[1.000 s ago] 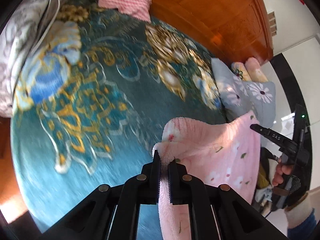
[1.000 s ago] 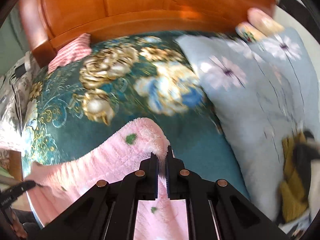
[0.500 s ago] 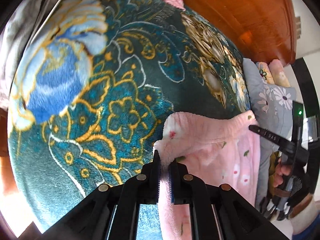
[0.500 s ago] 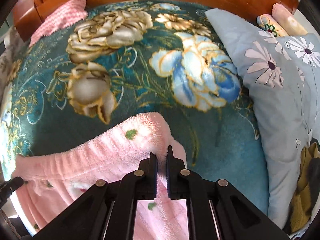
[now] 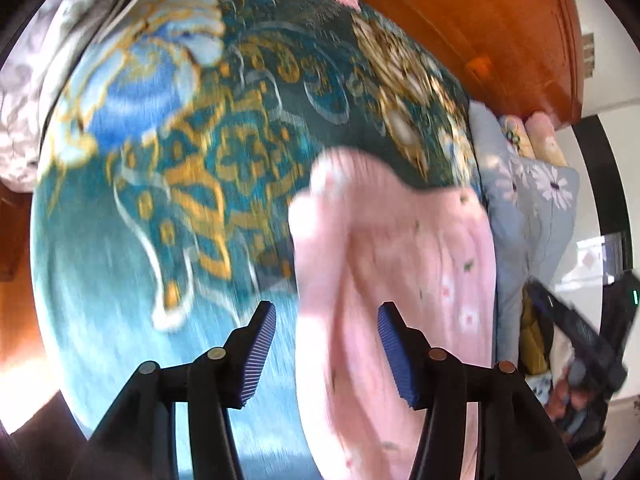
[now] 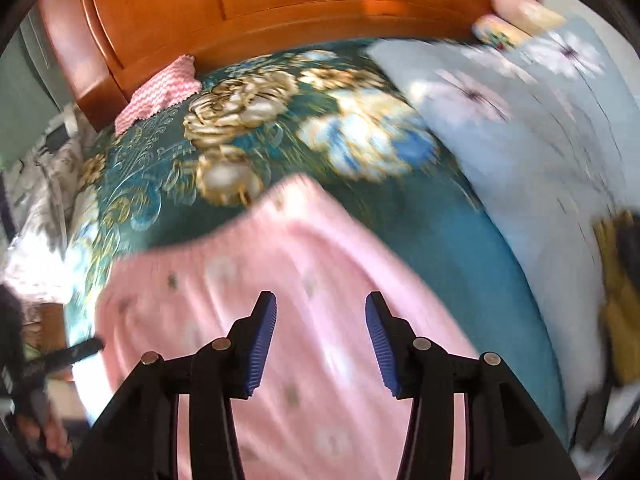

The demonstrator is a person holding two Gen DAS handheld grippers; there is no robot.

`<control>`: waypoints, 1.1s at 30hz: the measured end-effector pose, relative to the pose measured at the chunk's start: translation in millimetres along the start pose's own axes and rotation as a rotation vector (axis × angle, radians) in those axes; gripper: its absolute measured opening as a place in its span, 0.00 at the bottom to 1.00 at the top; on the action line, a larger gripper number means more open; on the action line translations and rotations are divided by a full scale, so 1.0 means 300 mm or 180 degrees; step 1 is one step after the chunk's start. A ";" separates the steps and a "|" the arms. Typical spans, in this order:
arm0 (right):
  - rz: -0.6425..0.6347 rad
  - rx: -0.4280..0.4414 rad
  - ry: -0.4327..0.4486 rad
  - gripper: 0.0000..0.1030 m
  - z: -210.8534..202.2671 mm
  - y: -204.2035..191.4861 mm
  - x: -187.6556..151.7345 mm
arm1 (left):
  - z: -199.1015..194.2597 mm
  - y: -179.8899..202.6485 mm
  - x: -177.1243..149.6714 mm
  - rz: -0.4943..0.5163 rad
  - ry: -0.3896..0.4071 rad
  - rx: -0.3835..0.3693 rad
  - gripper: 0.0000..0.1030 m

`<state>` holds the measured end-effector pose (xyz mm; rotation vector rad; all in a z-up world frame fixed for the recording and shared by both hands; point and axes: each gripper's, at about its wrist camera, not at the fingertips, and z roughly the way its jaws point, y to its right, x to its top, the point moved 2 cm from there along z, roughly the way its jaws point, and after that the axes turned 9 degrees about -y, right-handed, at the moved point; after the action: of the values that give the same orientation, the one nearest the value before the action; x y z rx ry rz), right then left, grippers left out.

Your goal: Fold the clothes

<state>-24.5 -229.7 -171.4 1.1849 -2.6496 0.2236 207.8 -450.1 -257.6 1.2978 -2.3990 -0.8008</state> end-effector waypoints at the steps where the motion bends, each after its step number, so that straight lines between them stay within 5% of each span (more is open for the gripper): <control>1: 0.0072 -0.0011 -0.0007 0.48 -0.027 0.043 -0.068 | 0.012 0.008 -0.028 0.0015 -0.0044 0.0007 0.56; 10: 0.1757 -0.0924 -0.0472 0.57 -0.201 0.682 -0.911 | 0.075 0.065 -0.286 -0.0018 -0.0156 0.0052 0.56; 13: 0.2028 -0.0995 -0.0577 0.57 -0.189 0.777 -1.045 | 0.088 0.100 -0.340 0.0092 -0.0182 0.0146 0.56; 19: 0.2132 -0.0819 -0.0525 0.57 -0.076 0.808 -0.990 | 0.065 0.132 -0.407 0.0197 -0.0101 0.0236 0.56; 26: 0.1707 -0.1251 -0.0768 0.56 0.048 0.741 -0.844 | 0.040 0.075 -0.441 0.0000 -0.0023 0.0213 0.56; 30: 0.1982 -0.1158 -0.0757 0.11 0.022 0.769 -0.874 | 0.035 0.035 -0.444 -0.0145 0.0001 0.0161 0.56; 33: 0.2255 -0.0904 -0.0566 0.08 -0.064 0.791 -0.923 | 0.039 0.014 -0.442 -0.0193 0.0007 0.0117 0.56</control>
<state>-20.2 129.4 -238.2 0.1583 -3.0186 -0.1515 271.7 -333.4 -264.1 1.3910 -2.3936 -0.7749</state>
